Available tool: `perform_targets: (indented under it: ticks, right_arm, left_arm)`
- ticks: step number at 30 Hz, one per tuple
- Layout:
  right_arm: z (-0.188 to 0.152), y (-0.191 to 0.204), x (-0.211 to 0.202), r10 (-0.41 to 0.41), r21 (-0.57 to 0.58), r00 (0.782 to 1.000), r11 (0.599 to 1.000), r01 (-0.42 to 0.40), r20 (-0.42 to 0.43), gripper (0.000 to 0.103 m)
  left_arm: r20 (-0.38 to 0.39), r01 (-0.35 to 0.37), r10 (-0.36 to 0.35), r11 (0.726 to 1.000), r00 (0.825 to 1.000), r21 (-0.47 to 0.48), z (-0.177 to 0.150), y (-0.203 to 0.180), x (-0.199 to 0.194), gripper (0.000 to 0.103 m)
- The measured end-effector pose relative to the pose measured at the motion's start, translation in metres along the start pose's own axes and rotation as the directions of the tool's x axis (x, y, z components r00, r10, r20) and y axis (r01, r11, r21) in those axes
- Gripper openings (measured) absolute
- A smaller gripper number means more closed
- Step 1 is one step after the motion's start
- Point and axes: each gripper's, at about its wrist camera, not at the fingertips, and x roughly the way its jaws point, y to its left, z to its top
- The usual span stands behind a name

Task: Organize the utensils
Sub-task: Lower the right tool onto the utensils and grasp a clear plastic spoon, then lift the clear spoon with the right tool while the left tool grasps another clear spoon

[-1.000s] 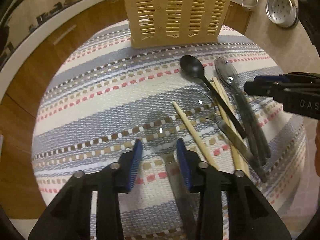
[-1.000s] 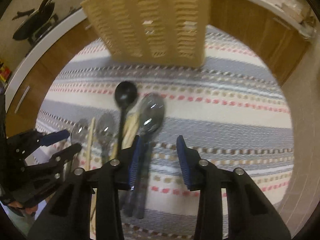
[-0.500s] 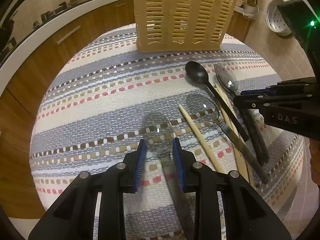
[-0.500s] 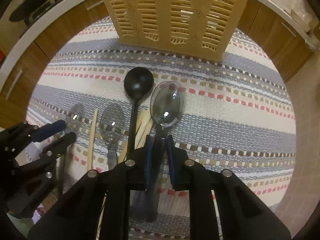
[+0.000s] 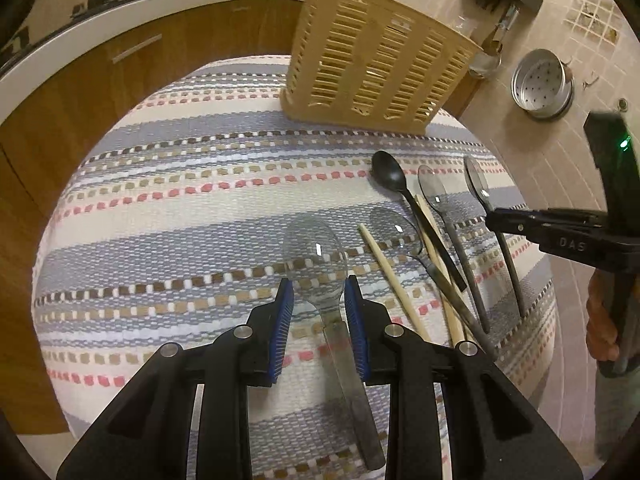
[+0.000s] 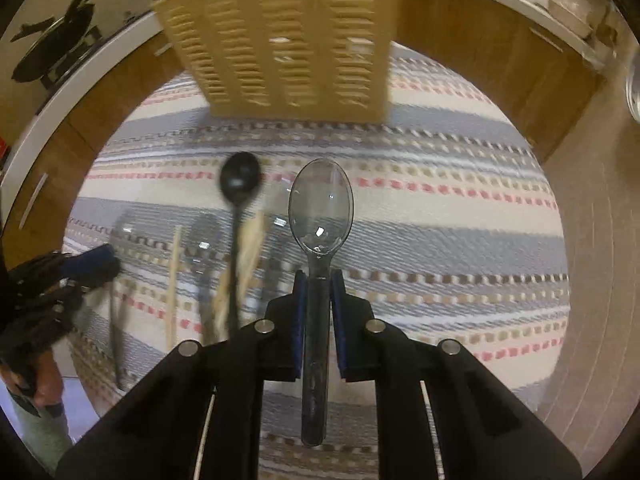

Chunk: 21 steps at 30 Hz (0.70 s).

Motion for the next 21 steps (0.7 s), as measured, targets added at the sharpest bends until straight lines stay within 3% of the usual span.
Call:
perform_targets:
  ticks: [5, 8, 9, 10, 11, 14, 16, 17, 20, 21]
  right_arm:
    - [-0.008, -0.01, 0.007, 0.036, 0.02, 0.999, 0.999, -0.037, 0.011, 0.011]
    - [-0.008, -0.011, -0.011, 0.069, 0.007, 0.994, 0.998, -0.07, 0.087, 0.011]
    - [-0.006, -0.01, -0.021, 0.077, 0.001, 0.99, 0.997, -0.078, 0.121, 0.011]
    - [-0.002, -0.009, -0.032, 0.086, -0.002, 0.983, 0.996, -0.086, 0.162, 0.011]
    - [0.001, -0.008, -0.042, 0.096, -0.005, 0.976, 0.995, -0.097, 0.196, 0.011]
    - [0.016, -0.005, -0.072, 0.12, -0.019, 0.944, 0.993, -0.12, 0.307, 0.011]
    - [0.027, -0.003, -0.08, 0.123, -0.028, 0.936, 0.992, -0.12, 0.329, 0.011]
    - [0.029, -0.003, -0.081, 0.13, -0.029, 0.935, 0.991, -0.127, 0.329, 0.011]
    - [0.029, -0.008, -0.07, 0.155, -0.027, 0.941, 0.988, -0.154, 0.301, 0.011]
    - [0.027, -0.009, -0.065, 0.156, -0.023, 0.944, 0.987, -0.156, 0.29, 0.011]
  left_arm:
    - [0.021, 0.029, -0.028, 1.0, 0.999, -0.011, 0.001, -0.001, -0.003, 0.025]
    - [0.081, 0.032, -0.032, 0.999, 0.996, -0.002, 0.007, -0.007, -0.012, 0.023]
    - [0.122, 0.034, -0.034, 0.999, 0.992, 0.002, 0.011, -0.01, -0.02, 0.012]
    - [0.155, 0.034, -0.035, 0.999, 0.987, 0.007, 0.016, -0.013, -0.026, 0.002]
    - [0.205, 0.033, -0.034, 0.999, 0.978, 0.009, 0.025, -0.016, -0.036, 0.0]
    - [0.333, 0.006, -0.007, 1.0, 0.943, 0.006, 0.056, -0.025, -0.063, 0.0]
    - [0.37, 0.006, -0.011, 1.0, 0.929, 0.015, 0.072, -0.028, -0.072, 0.0]
    - [0.366, -0.002, -0.008, 1.0, 0.931, 0.026, 0.077, -0.03, -0.072, 0.0]
    - [0.28, 0.018, -0.032, 0.999, 0.96, 0.052, 0.076, -0.025, -0.06, 0.0]
    - [0.217, 0.027, -0.039, 0.998, 0.975, 0.059, 0.07, -0.023, -0.049, 0.008]
